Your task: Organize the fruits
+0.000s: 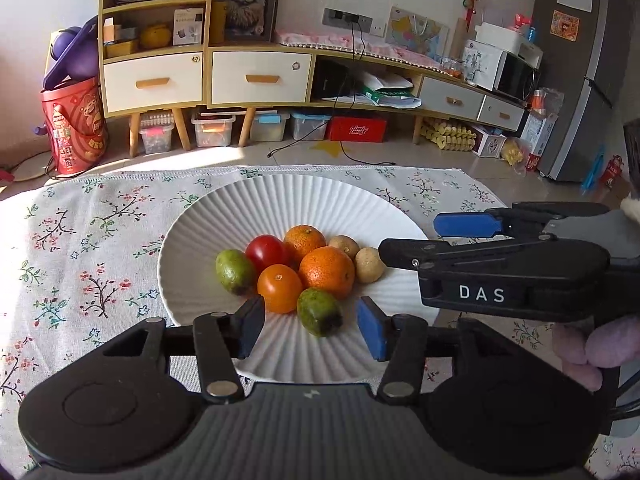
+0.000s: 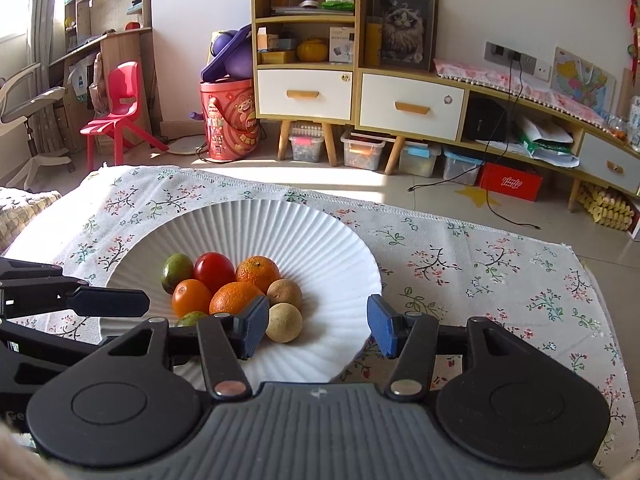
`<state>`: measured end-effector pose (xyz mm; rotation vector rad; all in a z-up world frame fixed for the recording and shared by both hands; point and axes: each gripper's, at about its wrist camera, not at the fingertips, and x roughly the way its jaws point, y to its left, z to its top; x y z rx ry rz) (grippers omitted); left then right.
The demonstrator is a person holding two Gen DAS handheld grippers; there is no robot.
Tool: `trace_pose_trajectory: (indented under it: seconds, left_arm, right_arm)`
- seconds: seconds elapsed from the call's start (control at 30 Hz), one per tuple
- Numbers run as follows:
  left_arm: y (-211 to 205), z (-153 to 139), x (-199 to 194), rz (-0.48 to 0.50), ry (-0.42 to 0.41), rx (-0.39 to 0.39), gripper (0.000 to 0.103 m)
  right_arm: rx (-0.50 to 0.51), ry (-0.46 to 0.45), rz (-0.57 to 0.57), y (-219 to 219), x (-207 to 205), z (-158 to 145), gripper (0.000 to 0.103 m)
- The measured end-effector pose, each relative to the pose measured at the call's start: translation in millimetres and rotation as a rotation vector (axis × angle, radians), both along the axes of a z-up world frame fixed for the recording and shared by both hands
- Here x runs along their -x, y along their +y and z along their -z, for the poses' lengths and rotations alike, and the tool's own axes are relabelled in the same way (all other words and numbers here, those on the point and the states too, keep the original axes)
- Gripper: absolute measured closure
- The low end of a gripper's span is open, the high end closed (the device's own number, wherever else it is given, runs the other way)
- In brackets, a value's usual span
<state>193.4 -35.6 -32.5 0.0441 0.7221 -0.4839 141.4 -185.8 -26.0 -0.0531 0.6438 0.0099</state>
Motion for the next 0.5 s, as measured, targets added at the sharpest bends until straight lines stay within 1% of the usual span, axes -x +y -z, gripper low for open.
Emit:
trace_pose_trajectory:
  seconds: [0.03, 0.2, 0.3, 0.4, 0.5]
  left_arm:
    - [2, -1, 1, 0.0, -0.002, 0.002, 0.059]
    - [11, -9, 10, -0.022, -0.023, 0.005, 0.045]
    - [16, -10, 16, -0.031, -0.016, 0.009, 0.041]
    - [19, -12, 23, -0.031, -0.016, 0.003, 0.035]
    - [22, -13, 29, -0.031, -0.021, 0.003, 0.031]
  right_arm:
    - [-0.001, -0.001, 0.002, -1, 1, -1, 0.046]
    - [-0.005, -0.009, 0.0, -4, 11, -7, 0.041]
    - [-0.003, -0.007, 0.006, -4, 18, -9, 0.037]
    - [-0.007, -0.006, 0.004, -4, 24, -12, 0.035]
    - [-0.007, -0.007, 0.001, -4, 29, -13, 0.033]
